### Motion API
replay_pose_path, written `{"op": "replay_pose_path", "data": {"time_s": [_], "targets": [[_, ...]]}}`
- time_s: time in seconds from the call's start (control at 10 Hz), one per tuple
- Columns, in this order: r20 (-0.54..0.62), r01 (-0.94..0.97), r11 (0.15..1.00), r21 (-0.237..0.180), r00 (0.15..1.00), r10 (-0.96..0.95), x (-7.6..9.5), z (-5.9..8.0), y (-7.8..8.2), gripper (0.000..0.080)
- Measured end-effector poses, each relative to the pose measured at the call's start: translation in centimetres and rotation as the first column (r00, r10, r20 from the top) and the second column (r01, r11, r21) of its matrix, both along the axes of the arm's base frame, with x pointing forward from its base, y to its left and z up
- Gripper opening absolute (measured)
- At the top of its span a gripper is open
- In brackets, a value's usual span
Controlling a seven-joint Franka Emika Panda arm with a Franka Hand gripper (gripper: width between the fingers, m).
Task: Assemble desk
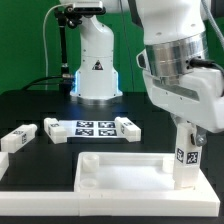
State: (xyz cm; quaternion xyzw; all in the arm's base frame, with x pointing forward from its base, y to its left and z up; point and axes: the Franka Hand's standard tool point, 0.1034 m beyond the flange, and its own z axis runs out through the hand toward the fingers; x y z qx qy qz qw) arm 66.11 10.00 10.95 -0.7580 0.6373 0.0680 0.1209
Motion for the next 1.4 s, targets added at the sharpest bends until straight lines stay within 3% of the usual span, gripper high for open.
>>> {"op": "replay_pose_path", "data": {"time_s": [0.3,0.5,0.6,0.7,0.8,1.0,1.1,1.2,1.3,1.4], "targets": [[-0.015,0.059,0.998,0.012,0.998,-0.059,0.02,0.00,0.23,0.0297],[0.052,-0.203,0.979,-0.022,0.978,0.204,-0.07,-0.14,0.13,0.0537],[0.100,-0.400,0.915,-0.050,0.910,0.403,-0.11,-0.29,0.00,0.0615],[0.139,-0.562,0.823,-0.083,0.811,0.568,-0.06,-0.31,-0.18,0.0615],[0.143,-0.584,0.807,-0.089,0.794,0.590,-0.07,-0.32,-0.16,0.0642],[0.170,-0.701,0.702,-0.123,0.682,0.711,-0.07,-0.35,-0.22,0.0648],[0.159,-0.783,0.603,-0.152,0.583,0.797,-0.25,-0.33,-0.29,0.0649],[0.116,-0.875,0.444,-0.192,0.429,0.896,-0.31,-0.02,-0.41,0.0649],[0.077,-0.943,0.227,-0.244,0.215,0.974,-0.10,0.23,-0.50,0.0649],[0.071,-0.953,0.167,-0.254,0.154,0.986,-0.09,0.20,-0.53,0.0649]]}}
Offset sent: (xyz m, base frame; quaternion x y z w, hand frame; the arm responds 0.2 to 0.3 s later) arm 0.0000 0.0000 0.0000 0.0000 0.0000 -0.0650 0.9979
